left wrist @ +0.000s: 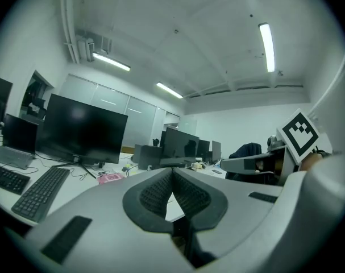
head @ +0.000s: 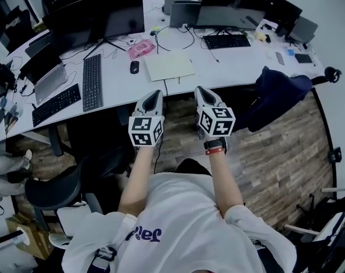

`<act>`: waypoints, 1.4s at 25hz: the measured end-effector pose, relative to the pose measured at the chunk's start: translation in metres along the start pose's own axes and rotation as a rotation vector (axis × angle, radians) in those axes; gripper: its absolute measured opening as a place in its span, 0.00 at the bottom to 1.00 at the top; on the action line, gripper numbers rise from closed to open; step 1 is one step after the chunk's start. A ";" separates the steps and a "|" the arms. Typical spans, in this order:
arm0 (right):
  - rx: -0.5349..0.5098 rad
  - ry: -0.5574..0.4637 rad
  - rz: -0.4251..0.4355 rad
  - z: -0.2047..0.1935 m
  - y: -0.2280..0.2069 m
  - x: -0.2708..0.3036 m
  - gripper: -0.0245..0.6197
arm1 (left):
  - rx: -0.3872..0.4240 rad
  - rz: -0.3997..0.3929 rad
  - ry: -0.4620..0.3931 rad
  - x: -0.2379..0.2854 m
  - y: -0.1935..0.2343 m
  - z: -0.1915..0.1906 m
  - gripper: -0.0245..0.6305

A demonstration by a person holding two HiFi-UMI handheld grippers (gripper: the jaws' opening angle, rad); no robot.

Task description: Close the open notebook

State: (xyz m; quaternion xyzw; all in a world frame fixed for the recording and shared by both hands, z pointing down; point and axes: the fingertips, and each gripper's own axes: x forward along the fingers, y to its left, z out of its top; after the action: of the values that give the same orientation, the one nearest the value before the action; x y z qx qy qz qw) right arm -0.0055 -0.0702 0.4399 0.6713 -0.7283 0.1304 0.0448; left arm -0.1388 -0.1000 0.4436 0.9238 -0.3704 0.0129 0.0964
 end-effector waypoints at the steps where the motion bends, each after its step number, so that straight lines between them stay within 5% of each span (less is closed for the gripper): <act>1: -0.005 0.006 0.012 0.000 0.003 0.009 0.04 | -0.009 0.014 0.001 0.001 0.008 -0.002 0.07; 13: -0.040 0.083 0.187 0.001 0.000 0.133 0.04 | -0.112 0.160 -0.013 0.066 0.077 -0.011 0.07; 25: -0.055 0.165 0.295 0.019 -0.037 0.246 0.04 | -0.134 0.256 0.116 0.171 0.123 -0.023 0.07; 30: -0.058 0.207 0.349 0.015 -0.043 0.275 0.04 | -0.104 0.323 0.248 0.202 0.144 -0.054 0.07; 35: -0.061 0.238 0.377 0.010 -0.060 0.303 0.04 | -0.166 0.356 0.301 0.227 0.162 -0.088 0.07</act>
State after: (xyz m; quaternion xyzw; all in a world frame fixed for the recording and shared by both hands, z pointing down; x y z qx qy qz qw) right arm 0.0264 -0.3692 0.5107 0.5015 -0.8341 0.1928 0.1253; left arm -0.0813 -0.3524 0.5787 0.8206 -0.5084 0.1368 0.2222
